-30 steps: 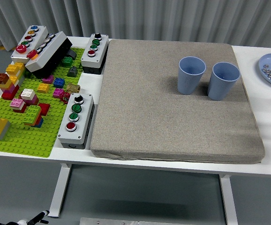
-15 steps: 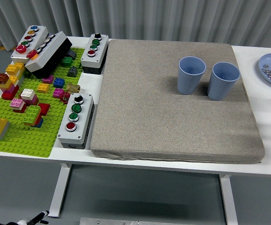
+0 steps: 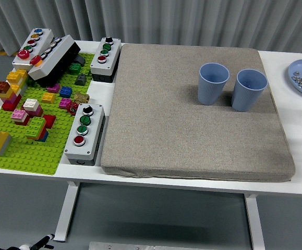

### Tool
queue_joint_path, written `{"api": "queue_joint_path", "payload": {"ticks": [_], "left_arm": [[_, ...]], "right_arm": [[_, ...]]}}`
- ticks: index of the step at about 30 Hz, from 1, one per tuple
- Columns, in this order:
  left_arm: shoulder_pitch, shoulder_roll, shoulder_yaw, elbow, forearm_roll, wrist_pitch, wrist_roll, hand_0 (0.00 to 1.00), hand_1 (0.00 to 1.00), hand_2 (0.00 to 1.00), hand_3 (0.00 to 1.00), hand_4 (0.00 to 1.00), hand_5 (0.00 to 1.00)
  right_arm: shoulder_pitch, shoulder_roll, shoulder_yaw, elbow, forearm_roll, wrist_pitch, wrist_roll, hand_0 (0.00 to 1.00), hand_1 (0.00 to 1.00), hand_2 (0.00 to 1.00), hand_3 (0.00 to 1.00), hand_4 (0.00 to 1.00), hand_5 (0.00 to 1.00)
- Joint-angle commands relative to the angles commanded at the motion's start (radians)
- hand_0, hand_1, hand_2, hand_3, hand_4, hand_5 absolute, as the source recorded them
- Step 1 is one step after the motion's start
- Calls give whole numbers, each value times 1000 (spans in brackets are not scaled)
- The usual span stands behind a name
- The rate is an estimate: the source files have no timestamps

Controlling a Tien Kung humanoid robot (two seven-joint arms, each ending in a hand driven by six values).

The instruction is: Pick cup pour cup place

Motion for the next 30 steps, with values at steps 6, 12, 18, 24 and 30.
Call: {"api": "queue_joint_path", "payload": {"ticks": [6,12,18,24,30], "left_arm": [[1,0,3,0,-3,0,-1,821,842,875,805,638,998],[4,0,4,0,-4,0,-1,821,842,875,805,638,998],[2,1,9,0,-6,0,-1,820,842,875,805,638,998],[1,1,6,0,-3,-1,0,820,842,875,806,638,998],[1,1,5,0,-2,0,-1,820,842,875,805,637,998]], "right_arm": [[-3,0,-1,-6,1,9,-12,923,816,860,828,756,998],[-5,2,-3,-9,-14,32,-32,925,815,859,826,750,998],[-4,1,-5,-11,-18,36,-37,929,815,859,826,749,998],[-3,-1,0,-12,-20,35,-35,928,814,854,823,743,998],[-5,-2,0,-12,-19,38,-38,930,813,855,819,739,998]]}}
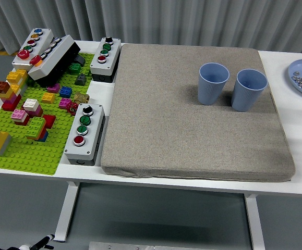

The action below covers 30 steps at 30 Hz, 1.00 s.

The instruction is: Pick cup pour cup place

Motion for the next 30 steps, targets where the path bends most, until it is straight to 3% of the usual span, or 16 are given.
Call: {"api": "queue_joint_path", "payload": {"ticks": [30], "left_arm": [[2,-1,-6,0,5,1,1,821,841,875,805,637,998]], "right_arm": [[7,4,-17,0,1,5,-2,930,812,856,817,727,981]]}}
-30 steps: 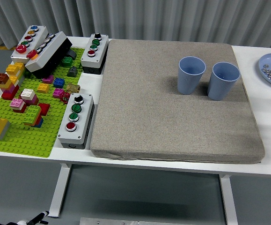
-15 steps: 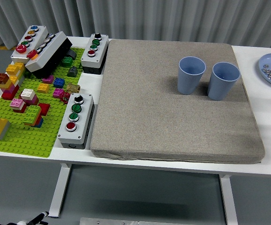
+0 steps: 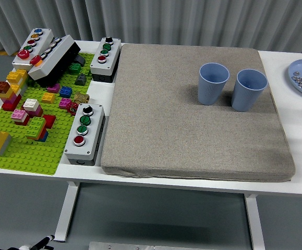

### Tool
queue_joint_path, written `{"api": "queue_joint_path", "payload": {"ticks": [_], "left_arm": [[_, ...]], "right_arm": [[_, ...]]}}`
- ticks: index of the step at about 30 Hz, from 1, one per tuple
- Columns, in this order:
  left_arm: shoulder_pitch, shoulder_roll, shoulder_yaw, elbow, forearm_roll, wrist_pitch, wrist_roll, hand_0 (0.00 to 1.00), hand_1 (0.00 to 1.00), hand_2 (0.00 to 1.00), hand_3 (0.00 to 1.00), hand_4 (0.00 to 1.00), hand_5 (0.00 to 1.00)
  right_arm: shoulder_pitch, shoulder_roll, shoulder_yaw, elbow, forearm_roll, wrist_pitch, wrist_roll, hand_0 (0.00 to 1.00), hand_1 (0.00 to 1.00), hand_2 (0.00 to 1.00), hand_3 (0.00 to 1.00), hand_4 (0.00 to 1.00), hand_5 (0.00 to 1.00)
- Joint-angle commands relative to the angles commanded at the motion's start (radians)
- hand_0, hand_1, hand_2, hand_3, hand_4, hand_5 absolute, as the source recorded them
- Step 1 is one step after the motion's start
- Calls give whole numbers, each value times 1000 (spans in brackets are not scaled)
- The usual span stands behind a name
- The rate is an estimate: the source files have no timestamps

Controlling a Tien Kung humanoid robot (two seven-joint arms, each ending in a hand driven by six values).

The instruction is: Pick cup pour cup place

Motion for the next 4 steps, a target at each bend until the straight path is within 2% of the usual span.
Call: {"api": "queue_joint_path", "payload": {"ticks": [4], "left_arm": [[3,-1,2,0,-1,0,0,821,841,875,805,637,998]], "right_arm": [[-2,4,-7,-1,-2,-2,1,930,812,856,817,727,981]]}}
